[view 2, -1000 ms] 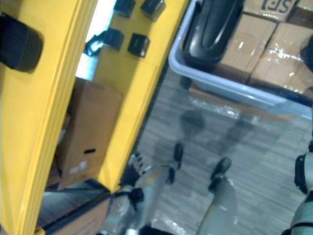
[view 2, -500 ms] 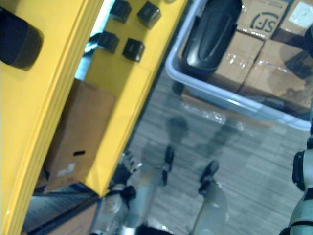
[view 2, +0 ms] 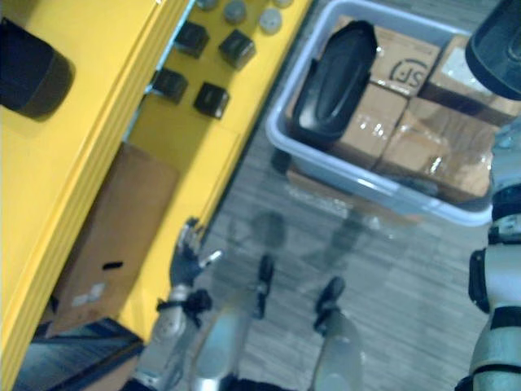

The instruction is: Walk over and take plastic housings, then place them on the shelf

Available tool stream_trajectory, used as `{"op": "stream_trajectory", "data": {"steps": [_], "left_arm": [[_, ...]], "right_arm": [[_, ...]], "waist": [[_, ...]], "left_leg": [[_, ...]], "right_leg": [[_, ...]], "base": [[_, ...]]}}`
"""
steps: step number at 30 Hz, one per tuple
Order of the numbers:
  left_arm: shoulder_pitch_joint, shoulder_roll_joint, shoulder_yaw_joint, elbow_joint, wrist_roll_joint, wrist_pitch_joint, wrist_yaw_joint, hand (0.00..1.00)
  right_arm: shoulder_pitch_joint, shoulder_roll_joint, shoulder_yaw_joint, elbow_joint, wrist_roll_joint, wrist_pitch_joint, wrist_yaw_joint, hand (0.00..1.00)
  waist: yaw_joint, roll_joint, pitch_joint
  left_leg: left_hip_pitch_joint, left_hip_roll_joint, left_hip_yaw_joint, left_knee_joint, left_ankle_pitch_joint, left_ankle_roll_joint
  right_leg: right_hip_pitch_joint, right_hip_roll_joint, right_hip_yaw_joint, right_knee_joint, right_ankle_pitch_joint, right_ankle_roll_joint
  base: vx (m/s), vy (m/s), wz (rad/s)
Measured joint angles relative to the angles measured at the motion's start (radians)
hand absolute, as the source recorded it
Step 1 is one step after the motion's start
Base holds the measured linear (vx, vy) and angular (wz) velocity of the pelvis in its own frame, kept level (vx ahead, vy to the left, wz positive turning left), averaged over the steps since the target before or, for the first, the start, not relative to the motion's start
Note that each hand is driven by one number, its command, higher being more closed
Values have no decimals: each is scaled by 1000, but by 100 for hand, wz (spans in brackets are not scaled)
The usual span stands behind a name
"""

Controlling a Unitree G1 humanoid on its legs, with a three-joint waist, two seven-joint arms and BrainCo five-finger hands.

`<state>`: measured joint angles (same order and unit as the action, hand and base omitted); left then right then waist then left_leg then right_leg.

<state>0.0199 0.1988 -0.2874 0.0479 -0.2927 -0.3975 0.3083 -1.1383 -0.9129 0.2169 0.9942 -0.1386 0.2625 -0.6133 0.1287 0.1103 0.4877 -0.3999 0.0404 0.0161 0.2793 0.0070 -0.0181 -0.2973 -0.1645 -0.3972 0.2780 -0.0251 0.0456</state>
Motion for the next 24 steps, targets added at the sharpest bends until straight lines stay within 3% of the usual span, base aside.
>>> {"op": "stream_trajectory", "data": {"steps": [6, 12, 16, 18, 22, 24], "left_arm": [[-77, 118, 51, -154, 35, 138, -72, 0], [-231, 205, 80, -187, 12, 326, -169, 0], [-369, 204, 69, -93, -114, 463, -199, 0], [-395, 202, 69, -46, -154, 495, -204, 0], [-463, 179, 60, 30, -342, 582, -208, 0], [-481, 180, 41, 50, -387, 596, -207, 0]], "right_arm": [[143, 34, -21, -226, -80, -58, 3, 100], [312, 134, -48, -494, -180, -95, 46, 100], [397, 203, -61, -564, -261, -137, 75, 100], [419, 217, -61, -597, -281, -149, 85, 100], [427, 225, -60, -637, -347, -219, 112, 100], [427, 230, -58, -638, -361, -237, 114, 100]], "waist": [[-45, -52, -3], [-86, -117, -30], [-109, -147, -47], [-116, -151, -56], [-121, -157, -59], [-122, -157, -59]], "left_leg": [[77, 5, 9, -30, 0, -1], [122, 20, 62, -44, -7, 0], [154, 27, 99, -45, -16, 2], [161, 29, 111, -44, -21, 3], [163, 35, 134, -44, -23, 2], [164, 36, 136, -44, -23, 2]], "right_leg": [[92, 22, 5, -80, 31, 3], [128, 43, 52, -145, 70, -2], [155, 51, 86, -175, 93, 0], [159, 53, 100, -186, 96, 0], [158, 62, 123, -208, 113, 2], [158, 63, 125, -208, 115, 0]], "base": [[26, 16, -6], [-4, 18, -25], [-8, 33, -26], [-23, 39, -20], [-19, 28, -16], [-5, 11, -4]]}}
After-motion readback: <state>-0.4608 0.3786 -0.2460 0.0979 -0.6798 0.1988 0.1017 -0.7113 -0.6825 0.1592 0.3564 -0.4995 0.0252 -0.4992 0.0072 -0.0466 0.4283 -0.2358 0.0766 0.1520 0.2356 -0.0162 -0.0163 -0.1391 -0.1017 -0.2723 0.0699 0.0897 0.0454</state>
